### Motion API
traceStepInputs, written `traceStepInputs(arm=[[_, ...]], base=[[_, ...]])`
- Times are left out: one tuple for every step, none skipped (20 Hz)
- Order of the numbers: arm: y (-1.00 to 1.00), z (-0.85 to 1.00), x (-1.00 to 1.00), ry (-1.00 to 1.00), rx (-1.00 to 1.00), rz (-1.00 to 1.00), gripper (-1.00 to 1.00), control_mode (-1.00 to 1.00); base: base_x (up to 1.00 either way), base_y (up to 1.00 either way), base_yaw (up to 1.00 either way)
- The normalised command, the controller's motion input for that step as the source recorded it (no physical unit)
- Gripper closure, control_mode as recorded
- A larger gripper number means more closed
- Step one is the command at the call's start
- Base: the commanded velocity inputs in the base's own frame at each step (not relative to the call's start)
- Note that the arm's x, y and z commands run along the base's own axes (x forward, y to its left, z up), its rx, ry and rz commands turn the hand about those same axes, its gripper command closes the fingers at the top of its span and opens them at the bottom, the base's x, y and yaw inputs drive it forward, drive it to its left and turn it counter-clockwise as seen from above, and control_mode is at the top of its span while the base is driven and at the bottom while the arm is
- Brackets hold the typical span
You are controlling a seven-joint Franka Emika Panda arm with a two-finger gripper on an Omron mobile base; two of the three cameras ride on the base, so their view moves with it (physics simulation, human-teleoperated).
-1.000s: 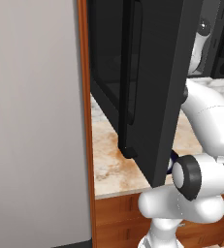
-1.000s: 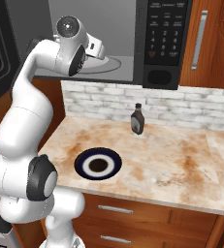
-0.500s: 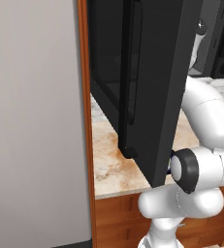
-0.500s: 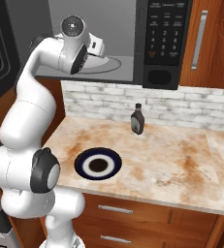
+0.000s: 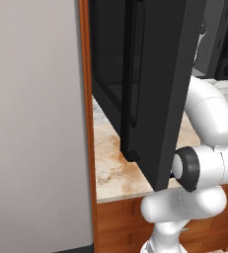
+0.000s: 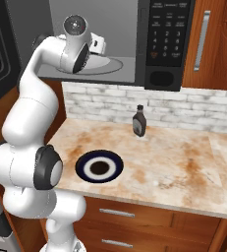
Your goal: Pick the garlic from the counter and place it in the microwave. Then turn on the microwave.
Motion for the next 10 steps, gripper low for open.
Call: traceStepInputs(arm=[[0.05, -0.05, 0.10, 0.01, -0.03, 0.04, 1.00, -1.00], [0.06, -0.05, 0.10, 0.00, -0.03, 0.04, 1.00, -1.00], [0.05, -0.05, 0.10, 0.00, -0.03, 0.04, 1.00, -1.00], [0.05, -0.04, 0.09, 0.00, -0.03, 0.04, 1.00, -1.00], [0.05, -0.06, 0.09, 0.00, -0.03, 0.03, 1.00, -1.00], [0.03, -0.06, 0.10, 0.00, -0.03, 0.03, 1.00, -1.00], [0.02, -0.08, 0.08, 0.01, -0.04, 0.04, 1.00, -1.00], [0.01, -0.07, 0.08, 0.00, -0.04, 0.04, 1.00, -1.00], [0.01, -0.07, 0.07, 0.00, -0.04, 0.04, 1.00, -1.00], [0.01, -0.06, 0.08, 0.00, -0.03, 0.04, 1.00, -1.00]], base=[[0.00, 0.00, 0.00], [0.00, 0.00, 0.00], [0.00, 0.00, 0.00], [0.00, 0.00, 0.00], [0.00, 0.00, 0.00], [0.00, 0.00, 0.00], [0.00, 0.00, 0.00], [0.00, 0.00, 0.00], [0.00, 0.00, 0.00], [0.00, 0.00, 0.00]])
